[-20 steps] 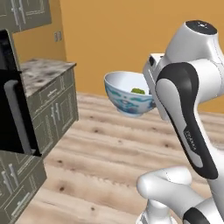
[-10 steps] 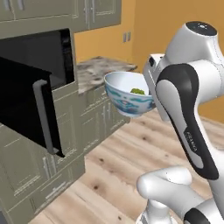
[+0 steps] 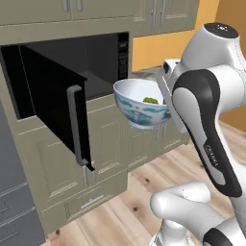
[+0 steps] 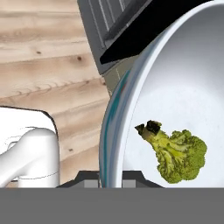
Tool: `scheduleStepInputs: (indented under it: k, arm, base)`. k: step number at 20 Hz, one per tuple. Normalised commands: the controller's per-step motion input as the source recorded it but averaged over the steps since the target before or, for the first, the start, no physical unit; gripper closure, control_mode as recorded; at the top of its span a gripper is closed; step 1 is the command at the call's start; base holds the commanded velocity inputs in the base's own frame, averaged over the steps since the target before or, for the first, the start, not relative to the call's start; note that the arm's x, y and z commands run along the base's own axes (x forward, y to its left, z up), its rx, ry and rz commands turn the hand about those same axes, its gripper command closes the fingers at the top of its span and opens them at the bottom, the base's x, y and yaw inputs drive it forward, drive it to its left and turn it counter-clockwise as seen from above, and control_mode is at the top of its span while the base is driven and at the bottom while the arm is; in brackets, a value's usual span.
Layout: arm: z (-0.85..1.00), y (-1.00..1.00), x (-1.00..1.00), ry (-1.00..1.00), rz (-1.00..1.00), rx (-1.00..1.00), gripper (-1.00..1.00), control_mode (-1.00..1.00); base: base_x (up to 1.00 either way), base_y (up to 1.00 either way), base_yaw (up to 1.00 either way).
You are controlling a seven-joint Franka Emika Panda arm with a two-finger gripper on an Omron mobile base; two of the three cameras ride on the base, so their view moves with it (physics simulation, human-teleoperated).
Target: Pick the broccoli from the sink and place it in the bowl. Then pick the bowl and place it in the microwave. Then close the microwave door and press the start button.
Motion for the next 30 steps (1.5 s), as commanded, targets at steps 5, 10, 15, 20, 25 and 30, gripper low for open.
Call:
scheduleStepInputs:
  k: [5, 10, 15, 20, 25, 30]
  arm:
    - [0.0, 0.0, 0.0, 0.0, 0.0, 0.0, 1.0, 1.0]
    - [0.0, 0.0, 0.0, 0.0, 0.0, 0.0, 1.0, 1.0]
    - [0.0, 0.0, 0.0, 0.0, 0.0, 0.0, 1.0, 1.0]
    - [0.0, 0.0, 0.0, 0.0, 0.0, 0.0, 1.0, 1.0]
    - [0.0, 0.0, 0.0, 0.0, 0.0, 0.0, 1.0, 1.0]
    - [0.0, 0.0, 0.0, 0.0, 0.0, 0.0, 1.0, 1.0]
  base:
    - [0.58, -0.26, 0.26]
    - [0.66, -0.63, 0.13]
    - [0.36, -0.17, 0.18]
    - [0.07, 0.04, 0.15]
    - [0.26, 0.12, 0.04]
    - [0.23, 0.38, 0.0]
